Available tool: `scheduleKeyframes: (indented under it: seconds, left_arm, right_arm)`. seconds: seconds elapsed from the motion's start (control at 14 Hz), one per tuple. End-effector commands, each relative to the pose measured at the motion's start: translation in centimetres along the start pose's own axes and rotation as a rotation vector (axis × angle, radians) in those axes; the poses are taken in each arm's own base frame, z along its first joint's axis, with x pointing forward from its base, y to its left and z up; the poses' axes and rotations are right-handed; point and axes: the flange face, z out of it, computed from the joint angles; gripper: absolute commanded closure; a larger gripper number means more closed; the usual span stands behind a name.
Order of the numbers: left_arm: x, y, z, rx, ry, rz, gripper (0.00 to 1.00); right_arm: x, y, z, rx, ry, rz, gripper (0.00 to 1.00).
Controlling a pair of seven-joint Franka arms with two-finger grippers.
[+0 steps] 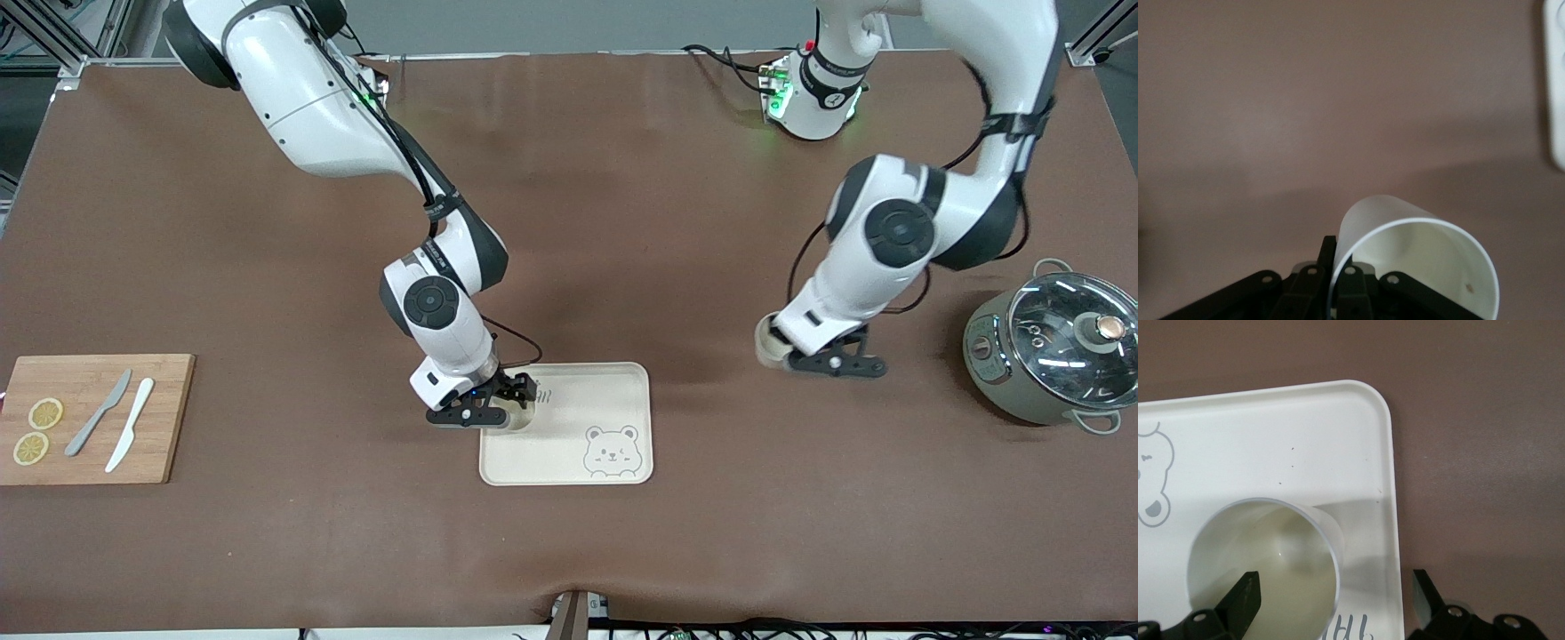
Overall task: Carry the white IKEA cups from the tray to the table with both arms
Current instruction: 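Lift the cup with the left gripper and carry it toward the steel pot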
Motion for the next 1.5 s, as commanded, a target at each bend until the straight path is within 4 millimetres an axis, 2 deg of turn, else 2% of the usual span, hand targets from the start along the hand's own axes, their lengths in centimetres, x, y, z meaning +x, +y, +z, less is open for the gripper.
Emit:
scheduleKeyframes:
  seconds: [0.0,0.14,0.29,0.43,0.57,0.79,0.93,1.07,1.29,1.43]
  left_arm:
    - [-4.6,-4.0,-0.1,-0.093,-0.011,0.057,1.00]
    - [-6.3,-7.3,0.6,-0.175,-0.013,0.085,1.00]
    - [-6.8,-8.3,1.7,-0.196,-0.025,0.105,1.00]
    - [-6.6,-8.6,2.8,-0.197,-0.013,0.103,1.00]
    - [-7.1,-8.4,4.6,-0.191,0.006,0.097,1.00]
    - [-7.8,-7.9,7.8,-0.177,0.050,0.094,1.00]
    - [-8.0,-7.8,8.8,-0.177,0.056,0.093,1.00]
    - [-8.2,-7.5,10.3,-0.183,0.030,0.101,1.00]
    - [-8.2,-7.5,11.6,-0.187,0.027,0.105,1.00]
    - [-8.1,-7.3,12.0,-0.185,0.035,0.111,1.00]
  right_arm:
    - [0.2,-0.5,0.3,-0.007,0.020,-0.006,0.01]
    - [0.2,-0.5,0.3,-0.007,0.020,-0.006,0.19]
    - [0.2,-0.5,0.3,-0.007,0.020,-0.008,0.34]
    - [0.2,-0.5,0.3,-0.007,0.020,-0.006,0.51]
    - [0.2,-0.6,0.3,-0.005,0.019,0.001,0.53]
    - [0.1,-0.7,0.3,-0.005,0.019,-0.002,0.70]
    - [0.2,-0.5,0.3,-0.006,0.017,-0.007,0.78]
    - [0.3,-0.3,0.3,-0.008,0.017,-0.009,1.00]
    - [0.3,-0.3,0.2,-0.008,0.017,-0.007,1.00]
    - [0.6,-0.6,-0.9,-0.003,0.021,-0.004,1.00]
